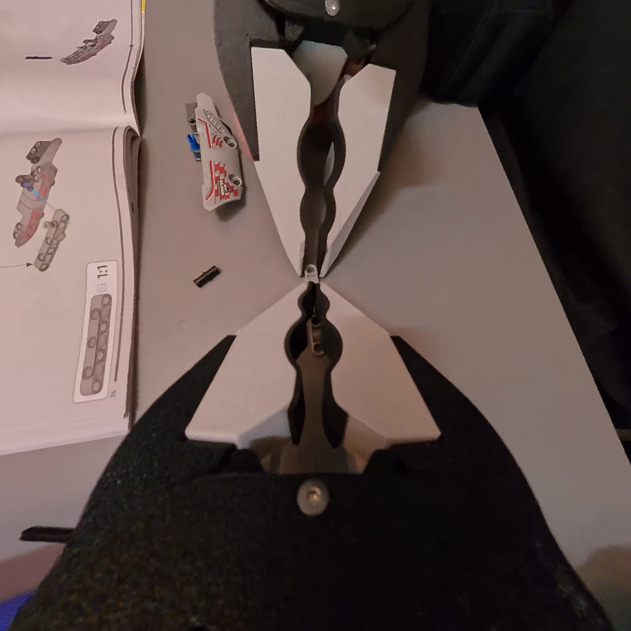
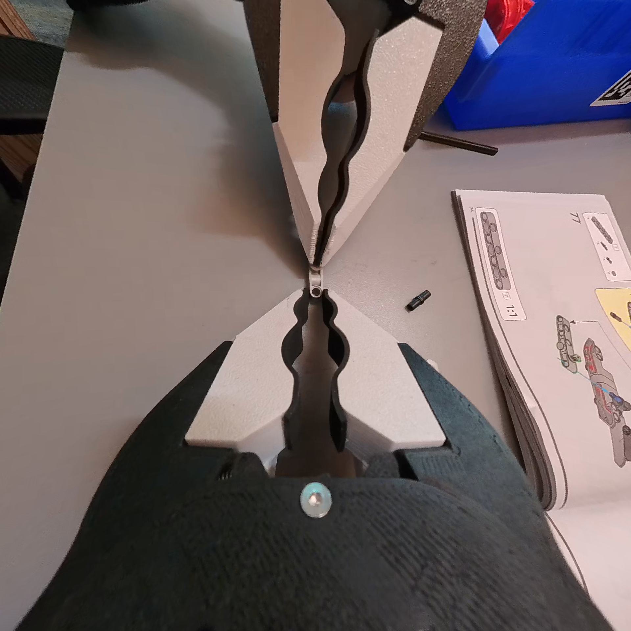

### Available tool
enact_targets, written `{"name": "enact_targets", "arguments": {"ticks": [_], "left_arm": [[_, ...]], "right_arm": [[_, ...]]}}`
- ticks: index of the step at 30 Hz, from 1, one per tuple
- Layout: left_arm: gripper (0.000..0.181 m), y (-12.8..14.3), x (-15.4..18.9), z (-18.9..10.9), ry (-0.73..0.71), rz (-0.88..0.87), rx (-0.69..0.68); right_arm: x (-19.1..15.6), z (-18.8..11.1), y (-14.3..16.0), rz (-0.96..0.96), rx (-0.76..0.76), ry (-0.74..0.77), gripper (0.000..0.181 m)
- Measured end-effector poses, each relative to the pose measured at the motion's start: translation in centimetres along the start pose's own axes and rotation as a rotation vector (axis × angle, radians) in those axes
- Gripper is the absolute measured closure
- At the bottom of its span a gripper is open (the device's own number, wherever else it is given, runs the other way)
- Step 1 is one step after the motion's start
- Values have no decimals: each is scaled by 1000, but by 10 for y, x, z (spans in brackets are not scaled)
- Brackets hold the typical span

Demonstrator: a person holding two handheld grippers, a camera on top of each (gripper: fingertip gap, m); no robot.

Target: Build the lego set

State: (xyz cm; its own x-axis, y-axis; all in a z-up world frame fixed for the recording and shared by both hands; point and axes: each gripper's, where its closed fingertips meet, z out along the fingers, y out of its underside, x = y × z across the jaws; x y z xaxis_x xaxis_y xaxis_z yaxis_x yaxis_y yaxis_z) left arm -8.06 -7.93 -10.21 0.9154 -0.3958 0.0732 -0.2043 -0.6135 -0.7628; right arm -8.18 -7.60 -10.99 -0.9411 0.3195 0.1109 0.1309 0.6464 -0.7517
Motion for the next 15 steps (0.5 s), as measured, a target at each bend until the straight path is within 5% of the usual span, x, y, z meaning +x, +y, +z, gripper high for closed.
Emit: {"name": "enact_targets", "arguments": {"ticks": [1, 10, 15], "left_arm": [[181, 0, 0, 0, 1, -3, 8], [181, -7, 0, -10, -32, 14, 61], [181, 0, -8, -13, -135, 84, -172]], "right_arm": [[0, 0, 0, 1, 0, -1, 175], [0, 0, 0, 13, 0, -10, 175], [1, -1, 0, 0, 1, 7, 174]]}}
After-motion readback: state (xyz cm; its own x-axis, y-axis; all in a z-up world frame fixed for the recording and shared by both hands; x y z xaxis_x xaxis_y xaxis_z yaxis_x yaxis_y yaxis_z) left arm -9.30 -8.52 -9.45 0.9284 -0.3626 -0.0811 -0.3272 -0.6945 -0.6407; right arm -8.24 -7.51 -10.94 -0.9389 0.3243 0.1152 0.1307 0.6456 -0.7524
